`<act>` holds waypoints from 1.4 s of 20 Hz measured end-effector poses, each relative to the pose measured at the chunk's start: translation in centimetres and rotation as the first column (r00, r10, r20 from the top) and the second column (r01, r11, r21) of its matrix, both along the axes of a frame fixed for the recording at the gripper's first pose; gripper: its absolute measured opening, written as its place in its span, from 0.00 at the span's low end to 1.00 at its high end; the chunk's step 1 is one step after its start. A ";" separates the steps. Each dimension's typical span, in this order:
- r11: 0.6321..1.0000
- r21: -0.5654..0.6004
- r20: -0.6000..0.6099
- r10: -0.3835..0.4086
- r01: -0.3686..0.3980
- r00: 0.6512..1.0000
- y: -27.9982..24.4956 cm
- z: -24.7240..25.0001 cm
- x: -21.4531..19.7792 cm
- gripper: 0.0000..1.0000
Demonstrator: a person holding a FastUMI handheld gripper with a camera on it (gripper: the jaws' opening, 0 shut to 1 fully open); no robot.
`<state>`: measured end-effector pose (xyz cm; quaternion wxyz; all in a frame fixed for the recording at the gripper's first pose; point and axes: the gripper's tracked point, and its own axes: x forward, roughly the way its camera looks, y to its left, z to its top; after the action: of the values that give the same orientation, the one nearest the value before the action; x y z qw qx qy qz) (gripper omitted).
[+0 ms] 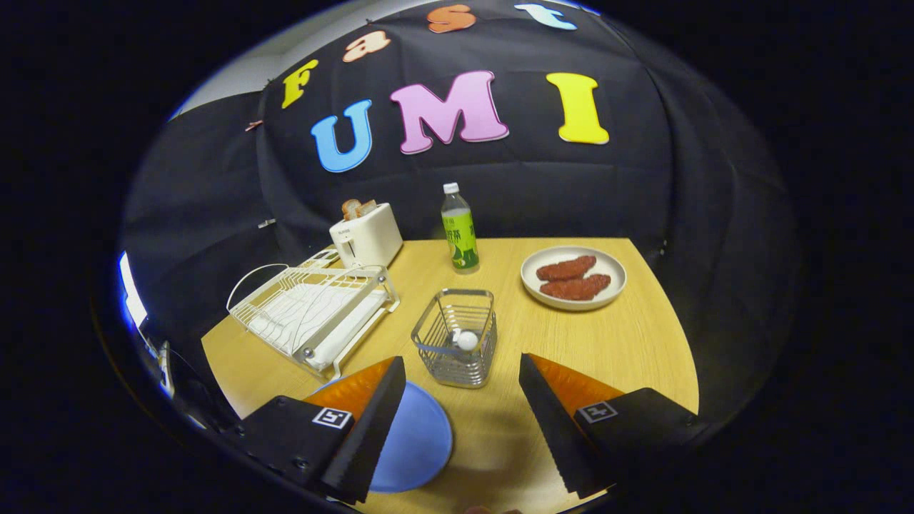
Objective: Take the plate from the dish rack, then take the spoon from the basket and place it into the plate.
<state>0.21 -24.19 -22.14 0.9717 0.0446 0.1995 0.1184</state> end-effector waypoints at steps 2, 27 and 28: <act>0.999 -0.045 0.067 0.025 -0.022 0.997 0.6 0.9 1.3 0.98; 0.981 -0.181 0.106 0.090 -0.070 0.990 3.6 -3.6 7.4 0.20; 0.980 -0.185 0.101 0.096 -0.076 0.990 3.6 -3.6 7.4 0.19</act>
<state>7.56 -20.59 -25.73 0.9751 -0.0589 0.1578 0.1440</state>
